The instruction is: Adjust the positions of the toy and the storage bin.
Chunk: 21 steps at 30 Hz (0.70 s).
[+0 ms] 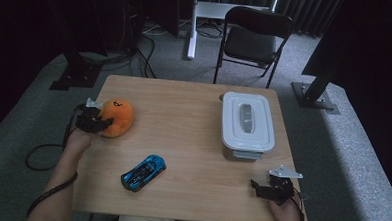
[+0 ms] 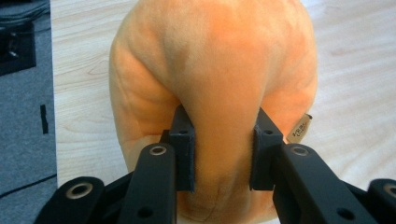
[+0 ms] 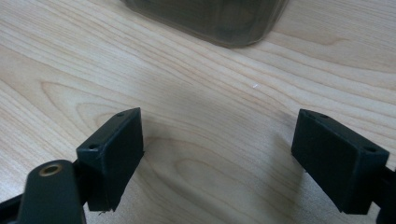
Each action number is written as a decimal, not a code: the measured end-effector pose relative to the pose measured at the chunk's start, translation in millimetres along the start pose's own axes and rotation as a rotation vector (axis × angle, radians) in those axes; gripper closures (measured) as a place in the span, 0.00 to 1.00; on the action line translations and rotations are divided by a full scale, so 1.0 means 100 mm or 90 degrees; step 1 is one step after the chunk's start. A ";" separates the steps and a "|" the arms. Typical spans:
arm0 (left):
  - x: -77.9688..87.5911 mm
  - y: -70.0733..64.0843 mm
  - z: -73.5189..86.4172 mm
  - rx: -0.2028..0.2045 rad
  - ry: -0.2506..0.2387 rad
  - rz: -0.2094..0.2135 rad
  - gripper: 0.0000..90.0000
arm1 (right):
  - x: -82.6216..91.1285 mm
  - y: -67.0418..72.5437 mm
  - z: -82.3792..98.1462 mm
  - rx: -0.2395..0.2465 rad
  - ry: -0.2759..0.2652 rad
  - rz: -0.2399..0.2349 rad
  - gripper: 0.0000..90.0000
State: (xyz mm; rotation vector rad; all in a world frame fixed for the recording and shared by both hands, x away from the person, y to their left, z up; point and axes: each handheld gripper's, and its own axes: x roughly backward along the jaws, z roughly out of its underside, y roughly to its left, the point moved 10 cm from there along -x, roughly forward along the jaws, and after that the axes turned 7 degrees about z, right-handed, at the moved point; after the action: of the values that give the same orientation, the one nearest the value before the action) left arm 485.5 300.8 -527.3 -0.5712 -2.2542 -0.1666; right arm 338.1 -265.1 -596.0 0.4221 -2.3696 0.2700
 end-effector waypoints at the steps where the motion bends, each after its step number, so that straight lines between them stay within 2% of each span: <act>1: 0.02 -0.02 0.01 -0.007 0.004 0.004 0.79 | 0.00 0.00 0.00 0.000 0.000 0.000 0.18; 3: 0.09 -0.06 0.03 -0.028 0.006 0.014 0.79 | 0.00 0.00 0.00 0.000 0.000 0.000 0.18; 9: 0.26 -0.16 0.08 -0.056 0.005 0.045 0.78 | 0.00 0.00 0.00 -0.001 0.000 0.001 0.18; 10: 0.29 -0.18 0.09 -0.070 0.006 0.047 0.78 | 0.00 0.00 0.00 -0.001 0.000 0.001 0.18; 11: 0.29 -0.18 0.09 -0.070 0.006 0.047 0.78 | 0.00 0.00 0.00 -0.001 0.000 0.001 0.18; 12: 0.33 -0.23 0.12 -0.089 0.011 0.059 0.78 | 0.00 0.00 0.00 -0.002 0.000 0.001 0.18; 16: 0.39 -0.27 0.14 -0.110 0.013 0.067 0.78 | 0.00 0.00 0.00 -0.001 0.000 0.001 0.18; 18: 0.43 -0.28 0.14 -0.119 -0.005 0.066 0.77 | 0.00 0.00 0.00 -0.001 0.000 0.002 0.18; 21: 0.51 -0.28 0.14 -0.124 -0.021 0.082 0.77 | 0.00 0.00 0.00 -0.001 0.000 0.002 0.18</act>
State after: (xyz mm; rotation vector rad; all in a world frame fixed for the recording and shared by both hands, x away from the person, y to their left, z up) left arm 433.2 297.4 -498.1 -0.8245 -2.2398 -0.3154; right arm 338.2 -265.4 -596.0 0.4177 -2.3700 0.2685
